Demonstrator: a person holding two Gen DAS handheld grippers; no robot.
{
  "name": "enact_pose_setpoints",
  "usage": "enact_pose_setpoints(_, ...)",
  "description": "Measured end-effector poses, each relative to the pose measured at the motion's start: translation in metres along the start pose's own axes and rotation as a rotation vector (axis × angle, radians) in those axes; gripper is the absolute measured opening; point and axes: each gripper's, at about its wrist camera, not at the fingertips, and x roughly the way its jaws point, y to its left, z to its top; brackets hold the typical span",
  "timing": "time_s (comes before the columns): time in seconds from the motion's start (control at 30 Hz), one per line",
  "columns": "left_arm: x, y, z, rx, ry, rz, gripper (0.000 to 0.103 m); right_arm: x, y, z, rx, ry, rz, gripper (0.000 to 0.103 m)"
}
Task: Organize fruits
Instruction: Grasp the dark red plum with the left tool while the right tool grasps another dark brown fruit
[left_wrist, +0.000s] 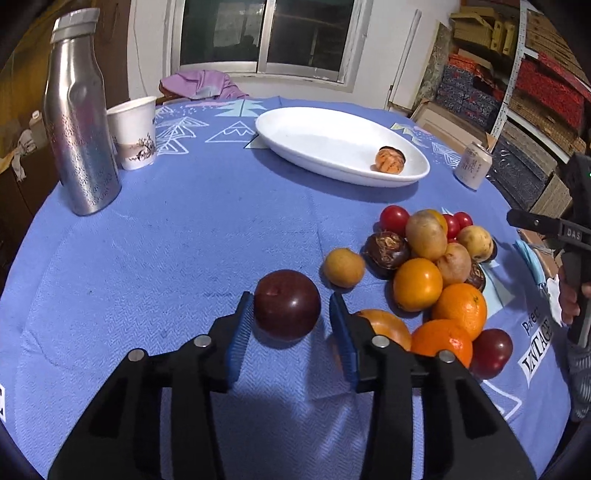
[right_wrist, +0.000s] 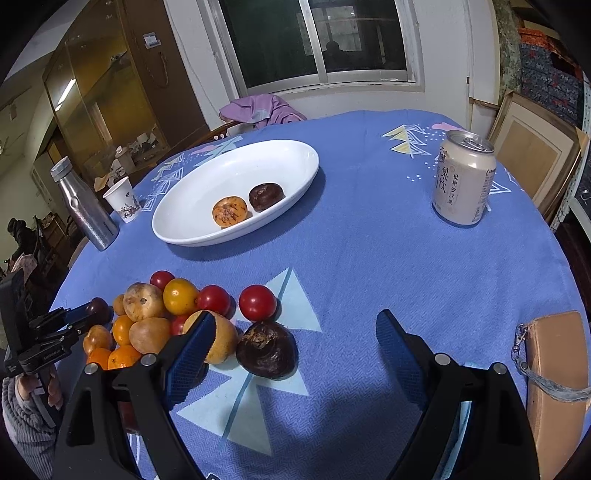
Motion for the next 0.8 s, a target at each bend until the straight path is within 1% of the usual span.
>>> enact_pose_setpoints(0.07,0.004,0.007,0.001,-0.040,0.021,-0.010,0.044,0.002,0.000,-0.001,0.000,0.007,-0.003,0.089)
enact_pose_setpoints(0.1,0.005,0.009,0.001,-0.048,0.024,-0.001,0.044,0.003,-0.001,-0.001,0.001,0.011,-0.005,0.089)
enact_pose_setpoints(0.13,0.005,0.009,0.001,-0.043,0.022,0.014,0.044,0.003,-0.001,-0.001,0.001,0.014,-0.005,0.089)
enact_pose_setpoints(0.17,0.005,0.008,0.001,-0.031,0.017,0.030,0.042,0.004,-0.001,-0.001,0.000,0.016,-0.005,0.089)
enact_pose_setpoints(0.2,0.004,0.006,0.001,-0.021,0.013,0.038,0.038,0.004,-0.001,-0.001,-0.002,0.017,-0.005,0.089)
enact_pose_setpoints(0.23,0.004,0.005,0.001,-0.014,0.008,0.043,0.037,0.004,-0.001,-0.001,-0.005,0.018,-0.005,0.089)
enact_pose_setpoints(0.4,-0.002,0.009,0.001,-0.029,-0.015,0.057,0.037,0.003,-0.001,-0.003,-0.024,0.038,0.007,0.089)
enact_pose_setpoints(0.5,-0.007,0.012,0.001,-0.037,-0.025,0.074,0.037,0.005,-0.001,-0.008,-0.041,0.070,0.030,0.079)
enact_pose_setpoints(0.57,-0.008,0.011,0.000,-0.034,-0.028,0.079,0.037,0.012,-0.002,-0.011,-0.038,0.100,0.038,0.067)
enact_pose_setpoints(0.63,-0.009,0.011,0.001,-0.030,-0.030,0.080,0.037,0.019,-0.001,-0.014,-0.046,0.125,0.040,0.061)
enact_pose_setpoints(0.73,-0.010,0.011,0.001,-0.034,-0.035,0.078,0.037,0.025,0.007,-0.019,-0.107,0.149,0.016,0.061)
enact_pose_setpoints(0.8,-0.011,0.012,0.000,-0.038,-0.038,0.078,0.037,0.026,0.017,-0.023,-0.171,0.138,-0.016,0.061)
